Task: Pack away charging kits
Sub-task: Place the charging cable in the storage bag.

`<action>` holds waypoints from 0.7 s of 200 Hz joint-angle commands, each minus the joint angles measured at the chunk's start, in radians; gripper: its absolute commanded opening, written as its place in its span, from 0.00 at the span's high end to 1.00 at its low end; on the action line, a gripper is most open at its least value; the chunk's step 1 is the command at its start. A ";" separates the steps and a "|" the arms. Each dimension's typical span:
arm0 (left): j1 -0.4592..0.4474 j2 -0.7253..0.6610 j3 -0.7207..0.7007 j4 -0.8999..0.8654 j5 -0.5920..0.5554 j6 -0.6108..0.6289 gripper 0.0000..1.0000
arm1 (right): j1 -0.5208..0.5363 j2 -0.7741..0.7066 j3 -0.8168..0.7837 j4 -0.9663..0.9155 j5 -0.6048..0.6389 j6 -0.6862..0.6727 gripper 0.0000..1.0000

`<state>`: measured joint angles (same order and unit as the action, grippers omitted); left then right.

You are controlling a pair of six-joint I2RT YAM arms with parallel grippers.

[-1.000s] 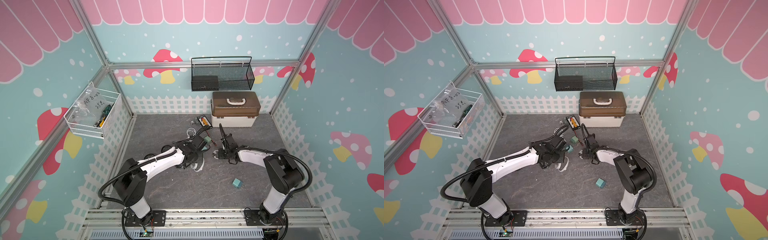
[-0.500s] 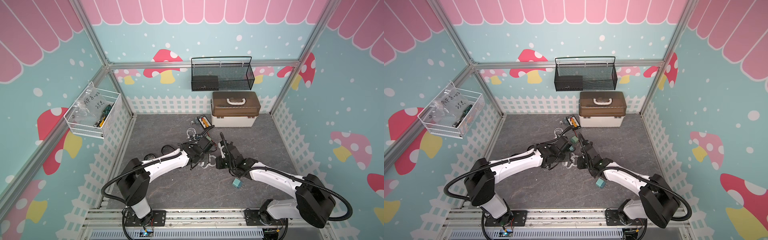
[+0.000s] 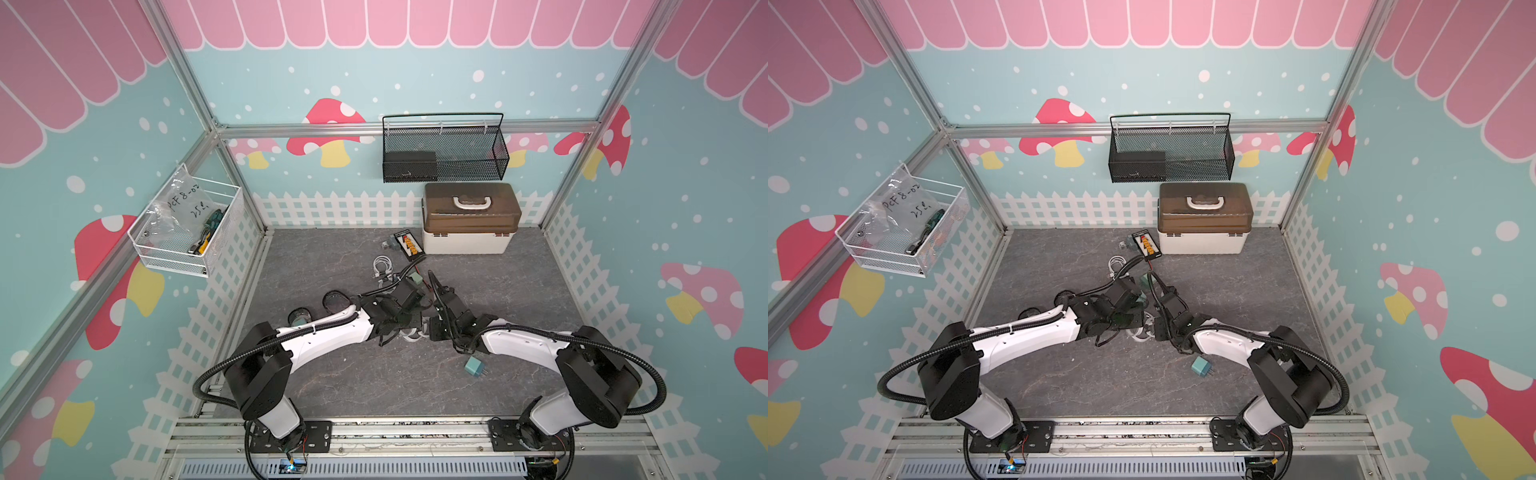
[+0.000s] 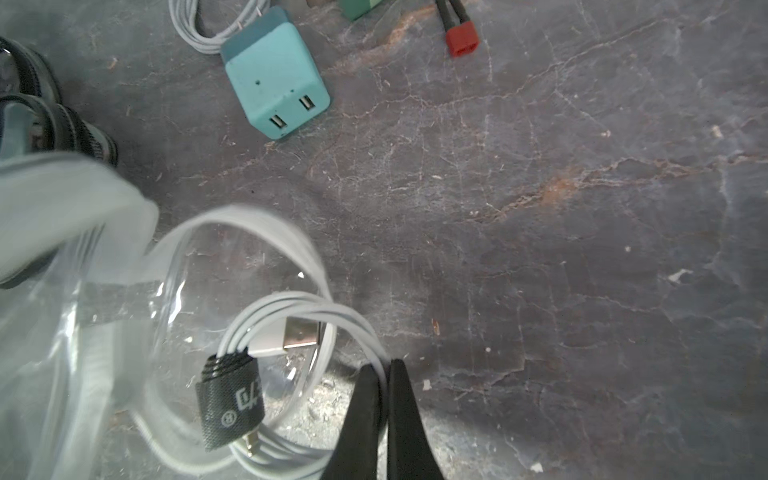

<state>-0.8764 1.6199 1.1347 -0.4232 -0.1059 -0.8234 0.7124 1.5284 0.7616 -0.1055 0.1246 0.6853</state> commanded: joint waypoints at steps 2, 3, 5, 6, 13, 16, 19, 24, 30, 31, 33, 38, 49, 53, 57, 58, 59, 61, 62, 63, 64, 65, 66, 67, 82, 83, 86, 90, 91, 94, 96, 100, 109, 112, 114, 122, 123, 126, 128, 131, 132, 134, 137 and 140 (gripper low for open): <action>-0.023 -0.007 -0.021 0.122 0.088 -0.021 1.00 | -0.004 0.005 0.042 0.010 0.019 0.002 1.00; -0.024 -0.006 -0.020 0.124 0.089 -0.021 1.00 | -0.004 0.005 0.041 0.011 0.016 0.002 1.00; -0.026 -0.005 -0.020 0.125 0.088 -0.019 1.00 | -0.004 0.004 0.041 0.014 0.014 0.003 1.00; -0.027 -0.003 -0.020 0.126 0.088 -0.019 1.00 | -0.004 0.004 0.041 0.015 0.013 0.003 1.00; -0.033 0.003 -0.018 0.135 0.089 -0.017 1.00 | -0.003 0.000 0.038 0.026 0.005 0.005 1.00; -0.034 0.004 -0.020 0.142 0.095 -0.017 1.00 | -0.003 -0.001 0.036 0.028 0.003 0.006 1.00; -0.035 0.009 -0.022 0.151 0.101 -0.017 1.00 | -0.002 -0.002 0.035 0.032 0.001 0.006 1.00; -0.035 0.014 -0.024 0.167 0.114 -0.016 1.00 | -0.002 -0.004 0.034 0.035 -0.003 0.006 1.00; -0.035 0.019 -0.025 0.179 0.123 -0.021 1.00 | -0.002 -0.004 0.035 0.037 -0.006 0.007 1.00; -0.035 0.020 -0.025 0.180 0.124 -0.020 1.00 | -0.002 -0.004 0.035 0.038 -0.007 0.007 1.00; -0.035 0.022 -0.026 0.184 0.124 -0.021 1.00 | -0.002 -0.004 0.036 0.038 -0.009 0.007 1.00; -0.035 0.025 -0.027 0.190 0.125 -0.022 1.00 | -0.002 -0.001 0.036 0.036 -0.008 0.007 1.00; -0.034 0.030 -0.028 0.196 0.110 -0.019 1.00 | -0.002 0.001 0.035 0.036 -0.011 0.007 1.00; -0.034 0.031 -0.028 0.195 0.099 -0.019 1.00 | -0.002 0.001 0.035 0.035 -0.012 0.007 1.00; -0.033 0.032 -0.030 0.194 0.089 -0.019 1.00 | -0.002 0.002 0.034 0.035 -0.013 0.007 1.00; -0.033 0.032 -0.030 0.193 0.086 -0.019 1.00 | -0.002 0.002 0.033 0.034 -0.014 0.007 1.00; -0.033 0.032 -0.030 0.193 0.083 -0.019 1.00 | -0.002 0.002 0.032 0.035 -0.014 0.006 1.00; -0.032 0.032 -0.029 0.193 0.078 -0.019 1.00 | -0.002 0.002 0.032 0.035 -0.014 0.006 1.00; -0.032 0.032 -0.030 0.192 0.076 -0.020 1.00 | -0.002 0.002 0.032 0.035 -0.014 0.006 1.00; -0.032 0.033 -0.031 0.191 0.073 -0.020 1.00 | -0.002 0.003 0.031 0.035 -0.013 0.006 1.00; -0.032 0.032 -0.031 0.191 0.070 -0.020 1.00 | -0.002 0.003 0.030 0.035 -0.013 0.006 1.00; -0.031 0.033 -0.032 0.191 0.067 -0.020 1.00 | -0.002 0.003 0.030 0.035 -0.013 0.006 1.00; -0.031 0.033 -0.032 0.190 0.064 -0.020 1.00 | -0.001 0.003 0.030 0.034 -0.013 0.006 1.00; -0.030 0.034 -0.032 0.190 0.061 -0.021 1.00 | -0.002 0.003 0.030 0.034 -0.012 0.005 1.00; -0.024 0.032 -0.042 0.200 0.030 -0.031 1.00 | -0.002 0.004 0.028 0.028 -0.006 0.002 1.00; -0.023 0.032 -0.043 0.203 0.029 -0.031 1.00 | -0.002 0.004 0.028 0.029 -0.006 0.000 1.00; -0.023 0.032 -0.046 0.210 0.031 -0.031 1.00 | -0.002 0.003 0.028 0.026 -0.006 0.000 1.00; -0.021 0.032 -0.051 0.221 0.033 -0.032 1.00 | -0.001 0.005 0.029 0.024 -0.009 -0.001 1.00; -0.020 0.031 -0.052 0.222 0.033 -0.032 1.00 | -0.002 0.005 0.030 0.023 -0.009 -0.002 1.00; -0.020 0.031 -0.054 0.231 0.037 -0.034 1.00 | -0.002 0.007 0.030 0.022 -0.011 -0.001 1.00; -0.019 0.029 -0.057 0.236 0.036 -0.034 1.00 | -0.002 0.006 0.030 0.021 -0.011 -0.001 1.00; -0.019 0.029 -0.062 0.245 0.035 -0.034 1.00 | -0.002 0.007 0.030 0.021 -0.012 -0.003 1.00; -0.018 0.025 -0.066 0.258 0.033 -0.033 1.00 | -0.002 0.008 0.030 0.019 -0.013 -0.003 1.00; -0.017 0.024 -0.068 0.262 0.032 -0.033 1.00 | -0.002 0.009 0.030 0.018 -0.013 -0.003 1.00; -0.019 0.022 -0.070 0.262 0.030 -0.033 1.00 | -0.002 0.010 0.031 0.017 -0.014 -0.004 1.00; -0.018 0.018 -0.071 0.264 0.019 -0.034 1.00 | -0.002 0.010 0.031 0.014 -0.014 -0.006 1.00; -0.018 0.018 -0.071 0.265 0.018 -0.034 1.00 | -0.002 0.009 0.031 0.013 -0.013 -0.006 1.00; -0.018 0.017 -0.072 0.266 0.018 -0.034 1.00 | -0.002 0.010 0.031 0.013 -0.013 -0.007 1.00; -0.018 0.017 -0.073 0.267 0.018 -0.033 1.00 | -0.002 0.010 0.031 0.011 -0.010 -0.007 1.00; -0.018 0.016 -0.073 0.268 0.017 -0.033 1.00 | -0.002 0.010 0.031 0.010 -0.007 -0.007 1.00; -0.018 0.015 -0.074 0.267 0.017 -0.033 1.00 | -0.002 0.010 0.031 0.009 -0.005 -0.008 1.00; -0.019 0.015 -0.073 0.268 0.016 -0.033 1.00 | -0.002 0.010 0.031 0.009 -0.002 -0.009 1.00; -0.018 0.014 -0.075 0.269 0.016 -0.033 1.00 | -0.001 0.009 0.031 0.007 0.003 -0.009 0.99; -0.018 0.013 -0.075 0.268 0.015 -0.034 1.00 | -0.001 0.009 0.031 0.005 0.008 -0.009 0.99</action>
<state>-0.8982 1.6444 1.0706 -0.2043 -0.0589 -0.8345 0.7078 1.5322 0.7815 -0.0887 0.1135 0.6823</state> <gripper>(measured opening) 0.044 0.048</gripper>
